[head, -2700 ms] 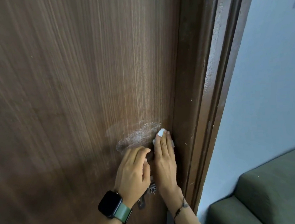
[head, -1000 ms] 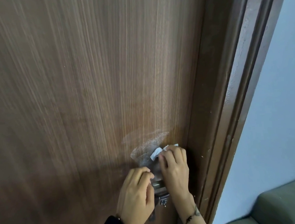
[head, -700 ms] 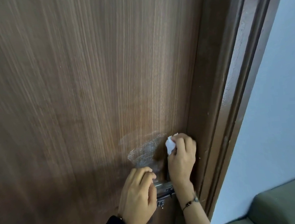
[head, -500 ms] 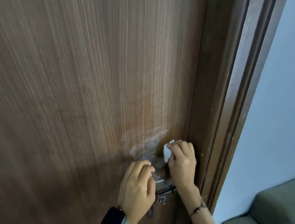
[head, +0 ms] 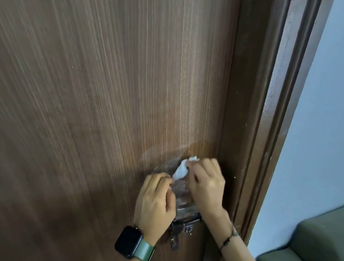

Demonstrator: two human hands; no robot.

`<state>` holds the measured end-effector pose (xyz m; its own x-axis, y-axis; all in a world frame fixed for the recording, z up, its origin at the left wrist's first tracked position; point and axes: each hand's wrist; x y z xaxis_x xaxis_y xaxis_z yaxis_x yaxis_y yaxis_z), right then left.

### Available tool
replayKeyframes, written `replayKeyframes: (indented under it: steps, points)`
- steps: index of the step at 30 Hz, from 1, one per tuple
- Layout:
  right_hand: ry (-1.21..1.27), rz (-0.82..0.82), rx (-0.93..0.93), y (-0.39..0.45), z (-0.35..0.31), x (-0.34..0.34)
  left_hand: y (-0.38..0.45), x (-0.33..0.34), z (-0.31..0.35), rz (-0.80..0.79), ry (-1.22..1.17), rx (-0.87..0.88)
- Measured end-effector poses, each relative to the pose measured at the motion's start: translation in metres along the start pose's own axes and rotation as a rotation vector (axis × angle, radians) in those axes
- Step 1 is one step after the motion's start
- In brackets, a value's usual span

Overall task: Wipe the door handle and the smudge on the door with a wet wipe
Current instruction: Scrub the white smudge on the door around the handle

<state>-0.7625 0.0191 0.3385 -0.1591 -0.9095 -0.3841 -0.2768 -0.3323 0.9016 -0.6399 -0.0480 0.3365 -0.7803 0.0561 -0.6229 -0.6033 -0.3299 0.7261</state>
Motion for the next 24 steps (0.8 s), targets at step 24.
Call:
replayKeyframes:
  steps: [24]
  points:
    - [-0.061,-0.043,-0.166,0.007,-0.014,0.005,-0.019,-0.032,-0.005,0.054,0.004,-0.072]
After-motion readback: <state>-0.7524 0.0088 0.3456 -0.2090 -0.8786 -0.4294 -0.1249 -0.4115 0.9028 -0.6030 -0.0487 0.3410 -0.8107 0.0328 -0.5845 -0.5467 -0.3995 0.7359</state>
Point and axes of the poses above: each hand's wrist, its own y-axis towards the middle knuckle, its own x-axis out of the palm, z = x × y, and after that the axes turned 7 degrees about -z, right-handed
